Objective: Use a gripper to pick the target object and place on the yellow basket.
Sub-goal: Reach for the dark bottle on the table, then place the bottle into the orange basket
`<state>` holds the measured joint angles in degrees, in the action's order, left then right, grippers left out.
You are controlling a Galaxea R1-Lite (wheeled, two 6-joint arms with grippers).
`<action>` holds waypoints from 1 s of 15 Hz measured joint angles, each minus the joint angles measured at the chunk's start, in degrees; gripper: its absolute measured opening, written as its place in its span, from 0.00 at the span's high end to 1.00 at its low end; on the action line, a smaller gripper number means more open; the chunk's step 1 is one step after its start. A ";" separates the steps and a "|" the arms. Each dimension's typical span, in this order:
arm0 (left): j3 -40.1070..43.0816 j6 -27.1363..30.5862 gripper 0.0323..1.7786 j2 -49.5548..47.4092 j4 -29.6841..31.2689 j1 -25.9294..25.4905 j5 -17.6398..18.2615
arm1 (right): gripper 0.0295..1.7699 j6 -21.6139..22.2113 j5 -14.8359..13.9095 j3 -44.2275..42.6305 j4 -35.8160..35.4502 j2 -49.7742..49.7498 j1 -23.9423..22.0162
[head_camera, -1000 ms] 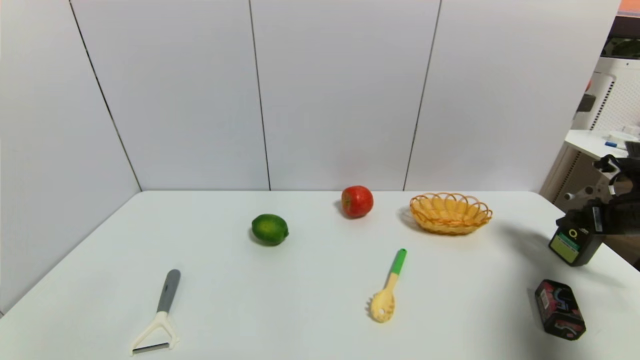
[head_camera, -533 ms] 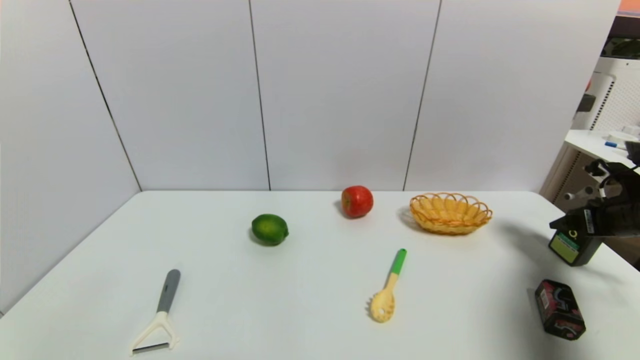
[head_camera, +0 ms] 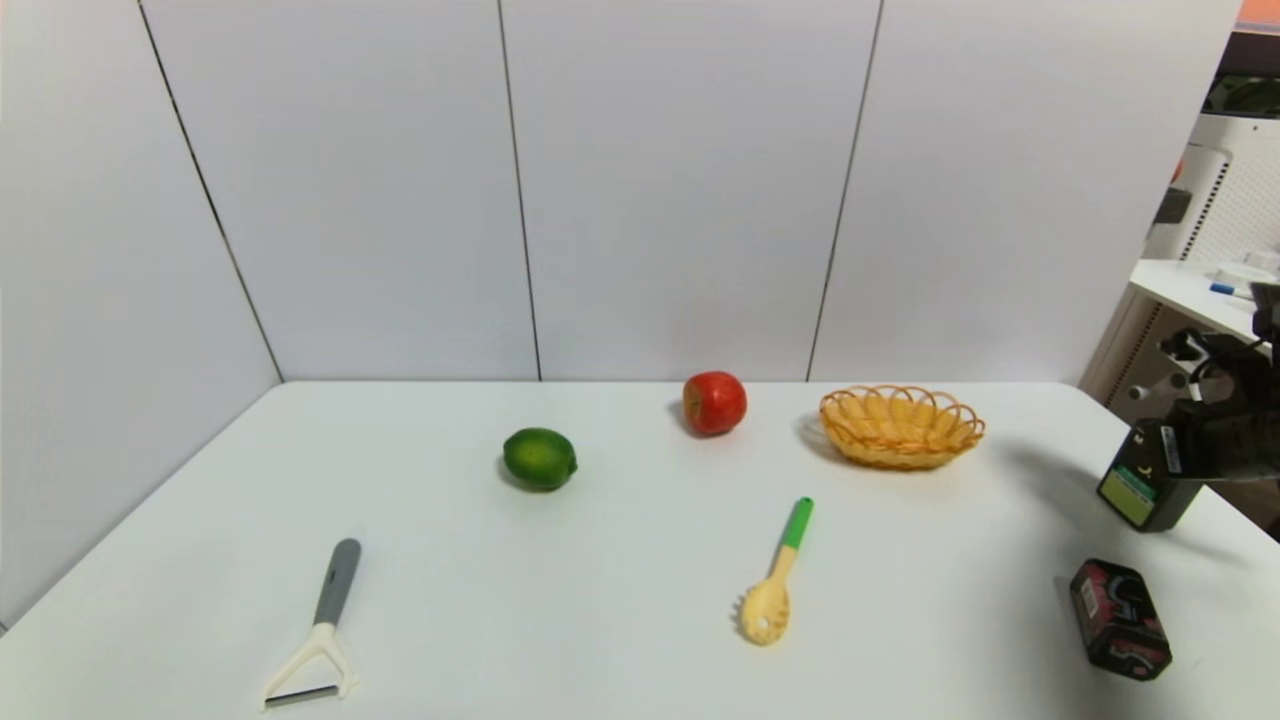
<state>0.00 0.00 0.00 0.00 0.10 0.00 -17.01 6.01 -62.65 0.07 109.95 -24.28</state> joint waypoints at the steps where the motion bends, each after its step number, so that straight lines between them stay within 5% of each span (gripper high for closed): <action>1: 0.00 0.00 0.05 0.00 0.00 0.00 0.00 | 0.64 0.00 -0.01 0.00 0.56 -0.16 0.01; 8: 0.00 0.00 0.05 0.00 0.00 -0.05 0.00 | 0.64 0.78 0.22 -4.57 2.43 -2.29 1.44; 15: 0.00 0.00 0.05 0.00 0.00 0.00 0.00 | 0.64 7.64 0.44 -10.58 2.76 -6.21 15.03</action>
<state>0.00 0.00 0.00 0.00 0.10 0.00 -9.36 6.45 -73.23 2.83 103.74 -9.25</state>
